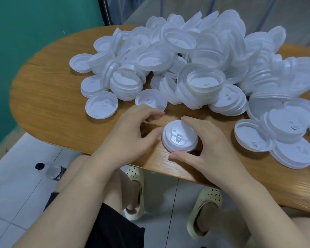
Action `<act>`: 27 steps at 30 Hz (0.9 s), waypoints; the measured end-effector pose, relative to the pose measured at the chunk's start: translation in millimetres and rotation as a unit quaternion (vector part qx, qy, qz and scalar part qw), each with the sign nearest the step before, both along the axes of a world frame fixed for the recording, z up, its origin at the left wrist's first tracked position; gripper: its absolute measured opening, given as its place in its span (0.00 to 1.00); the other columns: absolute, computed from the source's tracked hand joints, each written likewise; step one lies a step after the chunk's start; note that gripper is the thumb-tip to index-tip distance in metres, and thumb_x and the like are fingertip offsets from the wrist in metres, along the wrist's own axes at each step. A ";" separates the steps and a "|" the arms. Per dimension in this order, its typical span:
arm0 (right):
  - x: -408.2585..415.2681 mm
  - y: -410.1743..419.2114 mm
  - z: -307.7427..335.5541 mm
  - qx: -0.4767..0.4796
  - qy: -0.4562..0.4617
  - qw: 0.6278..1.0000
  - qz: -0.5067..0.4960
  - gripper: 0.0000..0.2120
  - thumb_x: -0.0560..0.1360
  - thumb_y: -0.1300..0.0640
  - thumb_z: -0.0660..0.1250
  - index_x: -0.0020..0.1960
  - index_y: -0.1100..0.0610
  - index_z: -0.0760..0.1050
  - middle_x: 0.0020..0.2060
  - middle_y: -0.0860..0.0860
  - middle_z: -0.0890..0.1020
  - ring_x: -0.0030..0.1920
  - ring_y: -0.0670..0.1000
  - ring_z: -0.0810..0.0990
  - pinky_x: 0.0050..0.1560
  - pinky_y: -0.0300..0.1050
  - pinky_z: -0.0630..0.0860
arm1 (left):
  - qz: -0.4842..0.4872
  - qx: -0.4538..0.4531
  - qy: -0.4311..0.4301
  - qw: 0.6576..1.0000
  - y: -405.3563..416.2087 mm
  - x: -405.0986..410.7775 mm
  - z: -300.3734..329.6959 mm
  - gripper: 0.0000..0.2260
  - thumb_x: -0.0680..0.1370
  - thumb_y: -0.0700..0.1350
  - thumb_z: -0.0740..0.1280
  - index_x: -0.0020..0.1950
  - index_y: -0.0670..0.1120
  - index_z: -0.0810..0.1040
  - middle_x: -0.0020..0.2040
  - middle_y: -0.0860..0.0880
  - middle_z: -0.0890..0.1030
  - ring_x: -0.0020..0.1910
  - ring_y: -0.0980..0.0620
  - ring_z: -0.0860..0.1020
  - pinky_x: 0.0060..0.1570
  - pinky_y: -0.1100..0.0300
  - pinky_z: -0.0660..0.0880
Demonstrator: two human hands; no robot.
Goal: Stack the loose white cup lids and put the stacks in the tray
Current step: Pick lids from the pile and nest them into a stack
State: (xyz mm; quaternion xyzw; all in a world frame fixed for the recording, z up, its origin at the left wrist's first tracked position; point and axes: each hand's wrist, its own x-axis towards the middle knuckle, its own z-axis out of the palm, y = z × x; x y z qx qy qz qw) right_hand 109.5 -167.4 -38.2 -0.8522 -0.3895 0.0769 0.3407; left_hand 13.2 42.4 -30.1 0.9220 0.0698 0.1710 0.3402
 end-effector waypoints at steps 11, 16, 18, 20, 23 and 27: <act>0.5 -11.1 -0.3 0.017 0.007 1.000 -0.025 0.44 0.64 0.29 0.71 0.75 0.46 0.69 0.64 0.35 0.72 0.64 0.33 0.65 0.66 0.31 0.61 | 0.069 0.202 0.011 0.977 2.2 11.5 2.2 0.08 0.76 0.39 0.73 0.52 0.50 0.84 0.45 0.55 0.82 0.51 0.48 0.77 0.57 0.58 0.54; 3.0 -11.6 -2.4 0.010 -0.004 1.000 -0.023 0.39 0.67 0.33 0.74 0.73 0.46 0.70 0.65 0.37 0.74 0.66 0.37 0.68 0.70 0.42 0.64 | 0.028 0.166 -0.016 0.986 8.3 -2.1 9.0 0.11 0.75 0.39 0.70 0.55 0.50 0.84 0.45 0.58 0.80 0.48 0.56 0.77 0.64 0.56 0.62; 3.9 -11.4 -2.4 0.008 -0.004 1.000 -0.023 0.39 0.67 0.32 0.74 0.73 0.46 0.70 0.66 0.39 0.75 0.68 0.40 0.69 0.71 0.45 0.66 | 0.040 0.053 -0.052 0.996 2.9 -10.3 16.1 0.09 0.76 0.39 0.72 0.53 0.51 0.84 0.44 0.57 0.80 0.47 0.57 0.78 0.59 0.61 0.69; 3.9 -11.7 -2.2 0.008 -0.001 1.000 -0.022 0.39 0.67 0.32 0.74 0.73 0.46 0.71 0.66 0.40 0.76 0.68 0.42 0.70 0.72 0.48 0.68 | 0.064 -0.111 -0.068 0.989 -3.8 -17.3 23.0 0.10 0.76 0.39 0.76 0.51 0.53 0.84 0.44 0.56 0.83 0.48 0.56 0.80 0.54 0.66 0.74; 3.5 -12.7 -1.5 0.011 0.000 1.000 -0.020 0.39 0.67 0.32 0.74 0.73 0.46 0.71 0.66 0.39 0.76 0.68 0.41 0.71 0.72 0.48 0.68 | 0.051 -0.318 -0.075 0.944 -8.0 -19.3 28.4 0.15 0.73 0.38 0.77 0.58 0.48 0.83 0.49 0.52 0.86 0.50 0.51 0.84 0.54 0.60 0.80; 3.0 -12.8 -1.4 0.010 0.001 1.000 -0.018 0.39 0.67 0.32 0.74 0.73 0.45 0.70 0.67 0.39 0.75 0.68 0.40 0.70 0.72 0.46 0.67 | 0.046 -0.420 -0.021 0.906 -4.0 -14.6 27.5 0.25 0.77 0.31 0.71 0.72 0.43 0.71 0.56 0.42 0.86 0.54 0.49 0.85 0.52 0.62 0.80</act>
